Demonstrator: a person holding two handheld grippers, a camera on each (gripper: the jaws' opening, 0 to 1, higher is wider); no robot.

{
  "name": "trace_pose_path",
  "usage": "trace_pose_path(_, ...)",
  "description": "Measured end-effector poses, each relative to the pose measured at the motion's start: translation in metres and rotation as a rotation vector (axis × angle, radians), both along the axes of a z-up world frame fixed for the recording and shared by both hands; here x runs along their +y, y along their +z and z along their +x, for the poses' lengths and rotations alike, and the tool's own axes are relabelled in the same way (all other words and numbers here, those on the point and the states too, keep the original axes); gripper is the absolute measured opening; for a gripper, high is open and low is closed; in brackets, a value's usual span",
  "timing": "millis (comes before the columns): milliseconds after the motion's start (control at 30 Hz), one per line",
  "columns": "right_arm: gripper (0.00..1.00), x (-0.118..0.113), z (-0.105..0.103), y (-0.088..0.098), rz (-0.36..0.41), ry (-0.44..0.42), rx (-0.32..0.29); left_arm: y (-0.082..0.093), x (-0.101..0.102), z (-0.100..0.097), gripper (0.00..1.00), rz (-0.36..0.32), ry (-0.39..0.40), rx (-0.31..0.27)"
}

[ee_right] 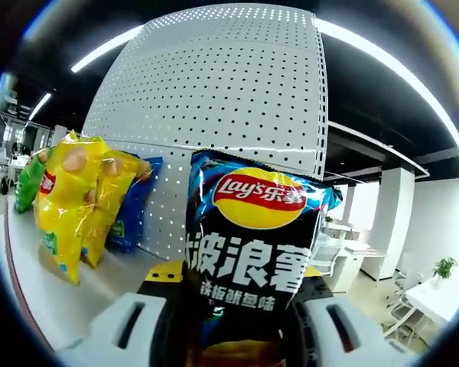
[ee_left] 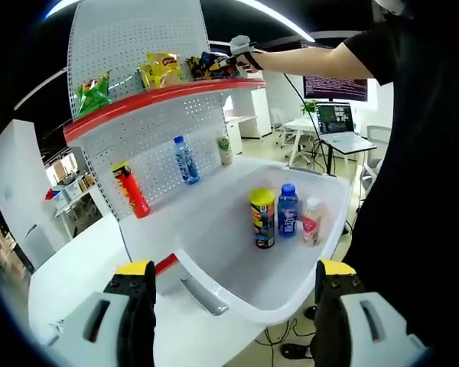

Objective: Place the items from the shopping basket onto the snack and drink counter

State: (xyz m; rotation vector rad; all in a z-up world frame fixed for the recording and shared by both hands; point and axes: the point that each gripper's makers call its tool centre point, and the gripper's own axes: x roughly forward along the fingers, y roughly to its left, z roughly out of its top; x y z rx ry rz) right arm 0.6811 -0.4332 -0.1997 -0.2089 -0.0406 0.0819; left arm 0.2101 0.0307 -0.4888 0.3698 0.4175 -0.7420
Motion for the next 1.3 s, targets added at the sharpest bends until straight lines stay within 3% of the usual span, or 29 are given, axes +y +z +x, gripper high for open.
trace_pose_path(267,0.45,0.003,0.0,0.006,0.006,0.01,-0.046,0.001,0.0,0.001,0.85,-0.002,0.0,-0.001)
trace_pose_path(467,0.45,0.002,0.004,-0.001,0.075,0.024,-0.061,0.002,0.0,0.001,0.86,-0.013,0.006,-0.004)
trace_pose_path(800,0.46,0.004,0.006,-0.009,0.105,0.033,-0.021,0.0,0.0,0.001,0.86,-0.01,0.003,-0.001)
trace_pose_path(1300,0.59,0.002,0.006,-0.017,0.066,0.018,0.027,0.002,0.003,0.001,0.86,-0.007,0.009,-0.001)
